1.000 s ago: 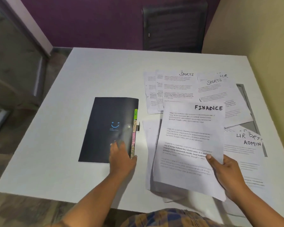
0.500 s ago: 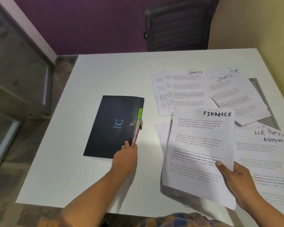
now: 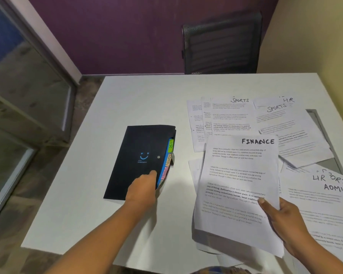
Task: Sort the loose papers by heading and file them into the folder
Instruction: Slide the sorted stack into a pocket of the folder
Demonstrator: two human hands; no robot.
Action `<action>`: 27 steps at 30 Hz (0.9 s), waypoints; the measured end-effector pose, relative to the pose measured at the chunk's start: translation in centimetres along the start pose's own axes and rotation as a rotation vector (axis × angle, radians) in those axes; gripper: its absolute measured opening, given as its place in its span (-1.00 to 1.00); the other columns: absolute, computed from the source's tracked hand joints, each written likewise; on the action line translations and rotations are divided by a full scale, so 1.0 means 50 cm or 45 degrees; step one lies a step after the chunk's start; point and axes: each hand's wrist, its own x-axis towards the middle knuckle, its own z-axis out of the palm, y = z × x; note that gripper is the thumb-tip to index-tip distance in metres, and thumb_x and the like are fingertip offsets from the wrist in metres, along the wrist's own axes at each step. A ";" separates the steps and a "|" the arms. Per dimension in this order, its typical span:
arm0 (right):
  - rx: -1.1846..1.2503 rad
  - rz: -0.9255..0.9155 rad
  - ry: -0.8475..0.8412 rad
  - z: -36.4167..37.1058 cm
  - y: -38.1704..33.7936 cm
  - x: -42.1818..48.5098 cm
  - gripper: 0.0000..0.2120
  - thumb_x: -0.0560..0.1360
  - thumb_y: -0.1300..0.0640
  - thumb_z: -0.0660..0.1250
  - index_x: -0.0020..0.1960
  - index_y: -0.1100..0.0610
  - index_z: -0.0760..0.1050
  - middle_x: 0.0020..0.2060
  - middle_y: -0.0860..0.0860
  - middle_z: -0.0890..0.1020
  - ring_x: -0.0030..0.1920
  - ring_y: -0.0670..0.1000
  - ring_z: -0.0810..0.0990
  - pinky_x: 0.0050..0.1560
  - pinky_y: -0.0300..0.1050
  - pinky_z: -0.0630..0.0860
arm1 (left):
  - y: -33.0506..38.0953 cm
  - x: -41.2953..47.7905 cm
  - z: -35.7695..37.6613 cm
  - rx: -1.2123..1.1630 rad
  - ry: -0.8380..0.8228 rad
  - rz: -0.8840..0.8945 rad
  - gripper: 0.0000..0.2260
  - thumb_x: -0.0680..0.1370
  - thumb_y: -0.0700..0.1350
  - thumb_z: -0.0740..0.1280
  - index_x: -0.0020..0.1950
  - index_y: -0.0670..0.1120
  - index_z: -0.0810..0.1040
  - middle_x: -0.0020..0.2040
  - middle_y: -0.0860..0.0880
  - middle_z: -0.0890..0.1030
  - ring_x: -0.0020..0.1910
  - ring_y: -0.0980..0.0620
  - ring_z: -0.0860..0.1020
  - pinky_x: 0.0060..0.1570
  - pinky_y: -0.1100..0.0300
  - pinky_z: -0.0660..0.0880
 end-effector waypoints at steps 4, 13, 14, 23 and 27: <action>-0.024 -0.035 -0.042 -0.009 -0.011 0.011 -0.88 0.56 0.13 0.37 0.01 0.15 0.64 -0.25 0.01 0.73 -0.23 0.09 0.69 -0.31 -0.12 0.49 | -0.002 -0.002 0.000 0.019 -0.124 0.030 -0.40 0.54 -0.26 0.36 0.49 0.07 0.21 0.39 -0.12 0.34 0.09 -0.08 0.56 0.02 0.03 0.62; -0.030 -0.066 -0.093 -0.026 0.010 0.042 -0.86 0.56 0.10 0.37 0.05 0.12 0.65 -0.13 0.04 0.74 -0.10 0.12 0.71 -0.02 0.09 0.62 | 0.010 -0.007 0.023 0.614 -0.446 -0.100 -0.59 0.59 -0.18 0.29 0.44 -0.15 0.38 0.37 -0.19 0.46 0.34 -0.14 0.43 0.16 0.05 0.52; -0.028 -0.072 -0.099 -0.029 0.012 0.044 -0.85 0.57 0.10 0.37 0.06 0.12 0.65 -0.12 0.04 0.74 -0.09 0.12 0.71 -0.03 0.08 0.61 | 0.013 -0.011 0.031 0.661 -0.432 -0.091 -0.61 0.60 -0.15 0.29 0.43 -0.16 0.40 0.31 -0.16 0.51 0.30 -0.12 0.45 0.13 0.08 0.52; -0.046 -0.086 -0.133 -0.093 0.021 0.043 -0.87 0.59 0.12 0.34 0.01 0.10 0.67 -0.14 -0.01 0.76 -0.12 0.08 0.74 -0.06 0.08 0.64 | 0.040 -0.028 0.035 0.746 -0.138 -0.226 -0.66 0.58 0.09 0.24 0.24 -0.07 0.54 0.06 -0.08 0.51 -0.02 0.00 0.46 -0.19 0.13 0.42; -0.103 -0.087 -0.101 -0.115 0.016 0.043 -0.86 0.59 0.13 0.33 -0.02 0.15 0.65 -0.19 0.03 0.73 -0.19 0.10 0.70 -0.28 -0.09 0.55 | 0.048 -0.041 -0.006 0.729 0.038 -0.232 -0.40 0.45 0.42 0.23 0.12 -0.09 0.53 0.03 -0.06 0.49 -0.17 -0.02 0.50 -0.34 0.14 0.33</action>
